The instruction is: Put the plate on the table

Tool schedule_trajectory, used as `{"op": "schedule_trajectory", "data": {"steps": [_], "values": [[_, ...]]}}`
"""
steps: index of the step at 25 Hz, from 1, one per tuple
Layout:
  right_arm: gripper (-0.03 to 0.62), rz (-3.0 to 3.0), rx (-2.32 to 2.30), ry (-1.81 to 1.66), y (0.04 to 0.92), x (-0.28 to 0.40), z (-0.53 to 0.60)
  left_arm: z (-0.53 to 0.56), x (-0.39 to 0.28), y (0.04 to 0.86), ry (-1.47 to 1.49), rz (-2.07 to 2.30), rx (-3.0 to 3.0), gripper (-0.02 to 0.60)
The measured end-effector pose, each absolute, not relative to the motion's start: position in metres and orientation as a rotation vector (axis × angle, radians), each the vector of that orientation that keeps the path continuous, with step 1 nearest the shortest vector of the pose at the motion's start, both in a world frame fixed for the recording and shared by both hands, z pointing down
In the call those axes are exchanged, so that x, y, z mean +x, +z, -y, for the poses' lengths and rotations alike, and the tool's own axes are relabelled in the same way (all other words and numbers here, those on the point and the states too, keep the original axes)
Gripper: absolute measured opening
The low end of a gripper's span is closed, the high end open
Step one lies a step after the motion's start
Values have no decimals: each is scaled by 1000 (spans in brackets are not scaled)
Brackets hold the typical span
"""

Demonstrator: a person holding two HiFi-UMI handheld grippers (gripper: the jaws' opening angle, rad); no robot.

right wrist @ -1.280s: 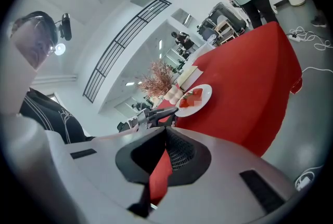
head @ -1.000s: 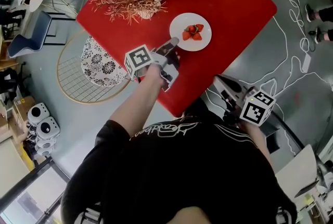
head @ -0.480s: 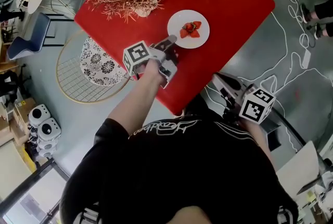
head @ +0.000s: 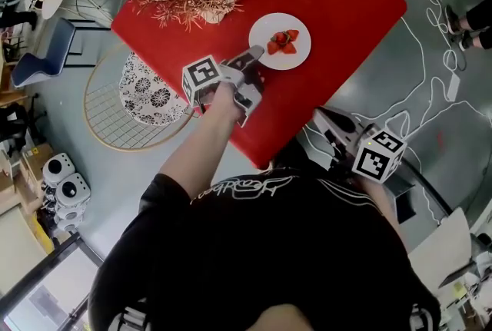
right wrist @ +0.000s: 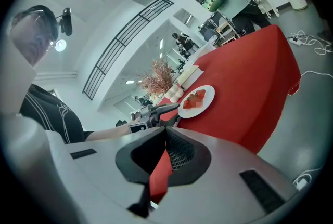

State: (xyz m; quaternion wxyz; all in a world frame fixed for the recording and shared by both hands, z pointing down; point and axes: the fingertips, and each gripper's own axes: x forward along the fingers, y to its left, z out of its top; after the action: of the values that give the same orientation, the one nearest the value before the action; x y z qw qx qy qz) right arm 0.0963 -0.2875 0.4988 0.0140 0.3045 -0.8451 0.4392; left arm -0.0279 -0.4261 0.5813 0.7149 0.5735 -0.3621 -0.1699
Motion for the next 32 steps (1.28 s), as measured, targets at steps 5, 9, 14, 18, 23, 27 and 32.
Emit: {"op": "schedule_trajectory", "data": {"steps": [5,9,14,18,23,27,32], "values": [[8,2635,948,1360,498,95,284,423,-30,582,-360,824,1251,116],[8,2645,949,1352,496,93,284,420,-33,584,-313,850,1250,123],[8,2648,946,1352,495,90,281,416,-36,585,-275,875,1244,150],[8,2653,948,1349,493,88,278,410,-38,585,-278,865,1236,150],[8,2657,946,1349,492,85,273,401,-42,585,-272,865,1229,153],[8,2665,940,1343,489,80,269,390,-47,584,-265,867,1218,160],[8,2684,932,1328,483,75,260,372,-53,581,-267,860,1216,160]]}}
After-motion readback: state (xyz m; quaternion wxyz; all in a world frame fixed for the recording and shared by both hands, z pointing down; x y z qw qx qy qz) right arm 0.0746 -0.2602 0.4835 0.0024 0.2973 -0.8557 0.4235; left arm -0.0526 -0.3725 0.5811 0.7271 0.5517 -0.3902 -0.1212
